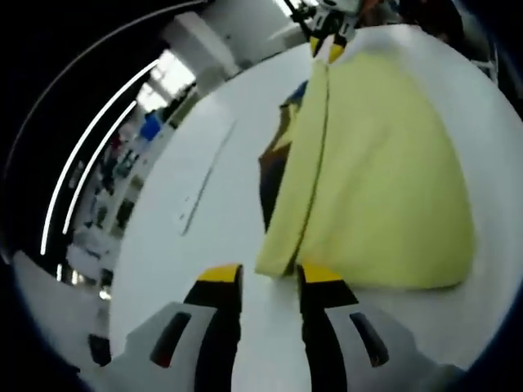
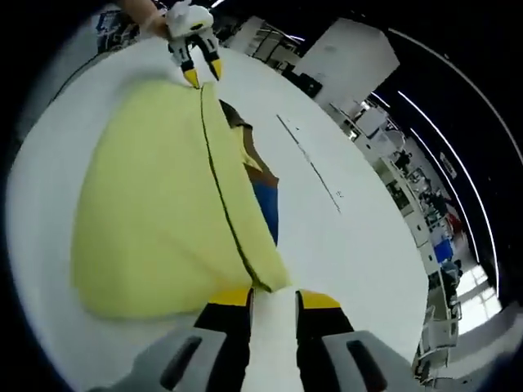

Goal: Fold the garment on the visible template until the final outline fits inside the template.

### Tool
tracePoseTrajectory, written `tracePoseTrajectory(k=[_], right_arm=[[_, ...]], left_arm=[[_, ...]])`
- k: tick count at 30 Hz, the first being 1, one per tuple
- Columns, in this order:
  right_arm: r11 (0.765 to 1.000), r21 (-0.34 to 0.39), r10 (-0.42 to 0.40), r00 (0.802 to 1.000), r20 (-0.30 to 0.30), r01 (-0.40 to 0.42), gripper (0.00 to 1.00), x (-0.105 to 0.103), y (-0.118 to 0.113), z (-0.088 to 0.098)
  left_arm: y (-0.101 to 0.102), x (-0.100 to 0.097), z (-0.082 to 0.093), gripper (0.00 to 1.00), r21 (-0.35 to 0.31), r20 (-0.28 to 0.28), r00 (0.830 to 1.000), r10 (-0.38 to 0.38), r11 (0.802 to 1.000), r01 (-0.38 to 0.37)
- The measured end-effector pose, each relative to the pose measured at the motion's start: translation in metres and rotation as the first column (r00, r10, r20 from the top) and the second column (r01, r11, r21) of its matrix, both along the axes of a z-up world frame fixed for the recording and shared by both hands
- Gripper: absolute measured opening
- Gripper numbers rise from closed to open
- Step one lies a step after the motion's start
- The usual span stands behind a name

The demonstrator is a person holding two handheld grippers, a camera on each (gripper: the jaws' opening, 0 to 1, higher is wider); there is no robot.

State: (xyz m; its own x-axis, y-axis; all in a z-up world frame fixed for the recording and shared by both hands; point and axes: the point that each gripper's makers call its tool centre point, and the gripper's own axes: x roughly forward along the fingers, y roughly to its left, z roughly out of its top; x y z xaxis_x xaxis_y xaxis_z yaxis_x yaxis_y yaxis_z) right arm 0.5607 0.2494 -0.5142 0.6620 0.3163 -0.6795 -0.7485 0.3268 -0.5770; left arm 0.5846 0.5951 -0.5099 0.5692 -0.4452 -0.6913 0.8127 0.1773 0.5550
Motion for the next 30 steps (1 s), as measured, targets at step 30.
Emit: tracePoseTrajectory(k=[30], right_arm=[[0.852,0.358,-0.324,0.921,-0.214,0.383,0.00,0.043,0.007,0.010]], left_arm=[[0.003,0.034,-0.001,0.00,-0.304,-0.430,0.815,0.388,0.788,-0.536]])
